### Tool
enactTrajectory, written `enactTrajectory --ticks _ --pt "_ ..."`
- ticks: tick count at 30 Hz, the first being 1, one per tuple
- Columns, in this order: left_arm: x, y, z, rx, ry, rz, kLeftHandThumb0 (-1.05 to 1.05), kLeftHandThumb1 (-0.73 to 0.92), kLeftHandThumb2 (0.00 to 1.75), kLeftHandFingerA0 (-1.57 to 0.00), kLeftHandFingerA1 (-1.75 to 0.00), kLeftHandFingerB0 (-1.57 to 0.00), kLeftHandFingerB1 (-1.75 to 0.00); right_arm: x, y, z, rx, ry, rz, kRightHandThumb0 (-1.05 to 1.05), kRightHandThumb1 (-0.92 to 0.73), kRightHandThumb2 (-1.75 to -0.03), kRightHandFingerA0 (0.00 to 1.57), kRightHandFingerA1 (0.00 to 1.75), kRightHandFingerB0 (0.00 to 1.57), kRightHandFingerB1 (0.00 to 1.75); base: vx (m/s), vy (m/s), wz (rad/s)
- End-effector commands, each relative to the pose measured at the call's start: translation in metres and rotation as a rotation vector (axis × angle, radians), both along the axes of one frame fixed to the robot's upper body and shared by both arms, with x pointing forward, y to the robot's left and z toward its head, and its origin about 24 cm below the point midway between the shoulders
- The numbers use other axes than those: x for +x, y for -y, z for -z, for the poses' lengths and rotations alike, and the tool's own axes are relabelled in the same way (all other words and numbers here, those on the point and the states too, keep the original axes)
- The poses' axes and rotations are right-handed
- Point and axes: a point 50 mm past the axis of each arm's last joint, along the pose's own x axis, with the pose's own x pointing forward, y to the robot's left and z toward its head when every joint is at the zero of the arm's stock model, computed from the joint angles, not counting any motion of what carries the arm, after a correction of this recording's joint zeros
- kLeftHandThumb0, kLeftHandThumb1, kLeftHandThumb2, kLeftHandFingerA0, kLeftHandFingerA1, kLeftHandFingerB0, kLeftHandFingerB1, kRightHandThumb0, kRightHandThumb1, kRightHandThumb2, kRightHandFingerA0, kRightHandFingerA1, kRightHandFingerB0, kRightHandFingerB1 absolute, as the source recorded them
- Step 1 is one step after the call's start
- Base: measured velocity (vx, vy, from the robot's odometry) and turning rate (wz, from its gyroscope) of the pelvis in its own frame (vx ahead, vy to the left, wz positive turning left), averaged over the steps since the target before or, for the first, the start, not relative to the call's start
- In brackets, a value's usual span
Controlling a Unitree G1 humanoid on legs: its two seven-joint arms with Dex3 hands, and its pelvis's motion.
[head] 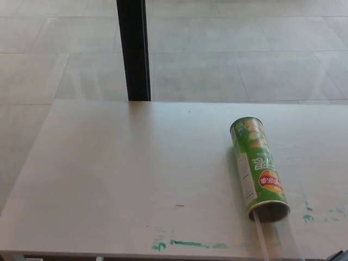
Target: Use the finger on the right hand of the robot to pull out the chips tray kept inside a container in the middle of the desk
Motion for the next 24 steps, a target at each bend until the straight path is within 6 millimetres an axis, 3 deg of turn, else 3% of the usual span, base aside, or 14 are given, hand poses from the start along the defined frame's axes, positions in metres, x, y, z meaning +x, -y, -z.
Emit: enactTrajectory --ticks 1,14,18,19,20,21,22,24 --pt "0.001 -0.004 -0.003 0.015 0.001 -0.002 -0.38 0.76 0.62 -0.47 -0.44 -0.36 -0.36 -0.007 0.001 0.003 -0.006 -0.037 -0.012 -0.18 -0.55 -0.62 0.85 1.49 0.44 0.39 0.0 0.0 0.0" --pt "-0.001 -0.003 -0.004 0.015 0.005 0.013 -0.4 0.75 0.62 -0.44 -0.44 -0.36 -0.37 -0.008 0.0 0.001 0.018 -0.031 0.006 -0.17 -0.55 -0.62 0.82 1.49 0.39 0.38 0.0 0.0 0.0" --pt "-0.002 -0.003 -0.003 0.003 0.014 -0.019 -0.4 0.73 0.61 -0.46 -0.46 -0.38 -0.37 -0.003 -0.001 -0.007 0.033 0.0 0.036 -0.18 -0.53 -0.59 0.86 1.38 0.11 0.31 0.0 0.0 0.0" --pt "-0.003 -0.003 -0.002 0.008 0.002 -0.012 -0.41 0.73 0.61 -0.47 -0.46 -0.38 -0.37 0.0 0.001 -0.012 0.069 0.029 0.05 -0.11 -0.5 -0.59 0.91 1.34 0.07 0.2 0.0 0.0 0.0" --pt "-0.003 -0.003 -0.002 0.004 -0.001 -0.01 -0.4 0.74 0.62 -0.45 -0.44 -0.37 -0.36 0.001 0.002 -0.016 0.108 0.034 0.068 -0.11 -0.44 -0.71 0.93 1.24 0.05 0.16 0.0 0.0 0.0" --pt "-0.004 -0.003 -0.002 0.006 -0.003 -0.009 -0.41 0.73 0.61 -0.46 -0.45 -0.37 -0.36 0.002 0.004 -0.019 0.131 0.047 0.073 -0.09 -0.42 -0.71 0.94 1.23 0.03 0.16 0.0 0.0 0.0" --pt "-0.004 -0.003 -0.002 0.01 -0.004 -0.007 -0.4 0.73 0.61 -0.48 -0.46 -0.39 -0.37 0.003 0.005 -0.023 0.137 0.061 0.078 -0.1 -0.52 -0.56 0.88 1.32 0.0 0.18 0.0 0.0 0.0" --pt "-0.003 -0.003 -0.002 0.012 -0.008 -0.003 -0.4 0.74 0.61 -0.46 -0.45 -0.38 -0.36 0.007 0.006 -0.031 0.159 0.103 0.09 -0.08 -0.49 -0.62 0.91 1.3 0.0 0.13 0.0 0.0 0.0"
